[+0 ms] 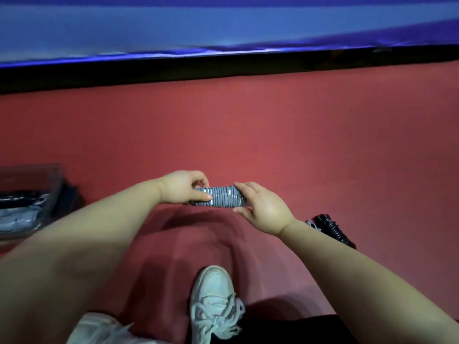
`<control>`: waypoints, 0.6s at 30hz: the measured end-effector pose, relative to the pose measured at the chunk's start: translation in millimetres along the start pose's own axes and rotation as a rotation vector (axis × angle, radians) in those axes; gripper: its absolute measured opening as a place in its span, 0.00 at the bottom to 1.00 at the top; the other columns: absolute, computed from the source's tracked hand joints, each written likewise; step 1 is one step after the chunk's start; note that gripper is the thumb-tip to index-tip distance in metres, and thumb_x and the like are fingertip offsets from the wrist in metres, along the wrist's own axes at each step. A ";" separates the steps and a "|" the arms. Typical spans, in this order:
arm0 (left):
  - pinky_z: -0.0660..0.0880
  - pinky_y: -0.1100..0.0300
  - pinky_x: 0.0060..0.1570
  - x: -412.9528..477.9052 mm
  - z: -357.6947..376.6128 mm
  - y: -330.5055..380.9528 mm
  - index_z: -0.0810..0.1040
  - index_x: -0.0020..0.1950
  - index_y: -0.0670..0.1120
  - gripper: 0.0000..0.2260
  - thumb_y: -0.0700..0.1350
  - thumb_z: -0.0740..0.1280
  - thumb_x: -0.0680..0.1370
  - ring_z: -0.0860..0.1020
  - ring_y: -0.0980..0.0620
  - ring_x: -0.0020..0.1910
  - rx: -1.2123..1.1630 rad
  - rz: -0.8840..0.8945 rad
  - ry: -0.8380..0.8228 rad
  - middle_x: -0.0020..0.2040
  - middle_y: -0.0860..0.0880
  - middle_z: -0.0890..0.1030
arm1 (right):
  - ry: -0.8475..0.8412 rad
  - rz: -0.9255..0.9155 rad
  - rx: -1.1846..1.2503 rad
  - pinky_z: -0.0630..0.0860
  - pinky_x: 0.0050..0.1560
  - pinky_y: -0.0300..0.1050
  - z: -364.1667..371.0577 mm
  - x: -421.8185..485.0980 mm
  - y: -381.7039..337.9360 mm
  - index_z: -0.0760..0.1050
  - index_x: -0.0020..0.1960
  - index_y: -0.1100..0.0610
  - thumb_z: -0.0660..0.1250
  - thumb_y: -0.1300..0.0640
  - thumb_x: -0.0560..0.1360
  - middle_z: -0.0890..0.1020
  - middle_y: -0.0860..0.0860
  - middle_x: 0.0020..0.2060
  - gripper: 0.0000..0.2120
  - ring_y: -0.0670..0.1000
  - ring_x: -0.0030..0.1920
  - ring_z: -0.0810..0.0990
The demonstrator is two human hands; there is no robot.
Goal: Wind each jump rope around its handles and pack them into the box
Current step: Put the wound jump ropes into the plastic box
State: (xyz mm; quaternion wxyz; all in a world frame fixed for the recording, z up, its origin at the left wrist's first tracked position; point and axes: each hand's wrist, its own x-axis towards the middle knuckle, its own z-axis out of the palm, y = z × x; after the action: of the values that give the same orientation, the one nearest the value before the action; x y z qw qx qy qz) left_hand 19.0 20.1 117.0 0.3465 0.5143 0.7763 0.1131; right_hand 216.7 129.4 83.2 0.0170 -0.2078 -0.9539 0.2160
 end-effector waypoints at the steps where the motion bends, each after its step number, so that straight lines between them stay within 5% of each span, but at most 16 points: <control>1: 0.72 0.62 0.50 -16.4 -15.2 -7.3 0.75 0.58 0.49 0.16 0.50 0.72 0.73 0.76 0.53 0.44 0.033 0.005 0.030 0.50 0.49 0.78 | 0.023 -0.036 0.000 0.68 0.61 0.48 -3.1 8.7 -16.4 0.64 0.72 0.59 0.66 0.48 0.76 0.73 0.55 0.63 0.29 0.57 0.61 0.73; 6: 0.68 0.55 0.63 -98.4 -76.4 -55.6 0.71 0.69 0.50 0.26 0.46 0.73 0.72 0.72 0.52 0.61 0.333 0.156 0.194 0.61 0.51 0.74 | 0.077 -0.146 0.063 0.67 0.61 0.44 -15.8 50.8 -103.4 0.67 0.70 0.58 0.66 0.49 0.75 0.76 0.55 0.60 0.26 0.54 0.61 0.74; 10: 0.68 0.55 0.62 -157.3 -109.5 -104.4 0.71 0.70 0.53 0.25 0.48 0.71 0.74 0.72 0.50 0.63 0.471 0.120 0.388 0.63 0.52 0.74 | 0.105 -0.234 0.144 0.70 0.58 0.42 -11.1 84.3 -175.4 0.70 0.67 0.57 0.69 0.49 0.73 0.78 0.52 0.58 0.25 0.51 0.58 0.76; 18: 0.66 0.58 0.63 -238.4 -132.4 -242.3 0.68 0.71 0.57 0.24 0.51 0.68 0.76 0.70 0.53 0.64 0.473 -0.106 0.482 0.63 0.56 0.75 | -0.005 -0.430 0.179 0.66 0.60 0.35 56.8 165.1 -301.4 0.70 0.68 0.59 0.70 0.51 0.73 0.74 0.53 0.56 0.26 0.50 0.57 0.73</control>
State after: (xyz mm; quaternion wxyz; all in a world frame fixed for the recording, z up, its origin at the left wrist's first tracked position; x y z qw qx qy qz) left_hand -187.1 -272.9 185.8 0.0297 0.4977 0.8663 0.0302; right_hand -58.3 -74.2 148.6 0.0787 0.0029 -0.9533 0.2917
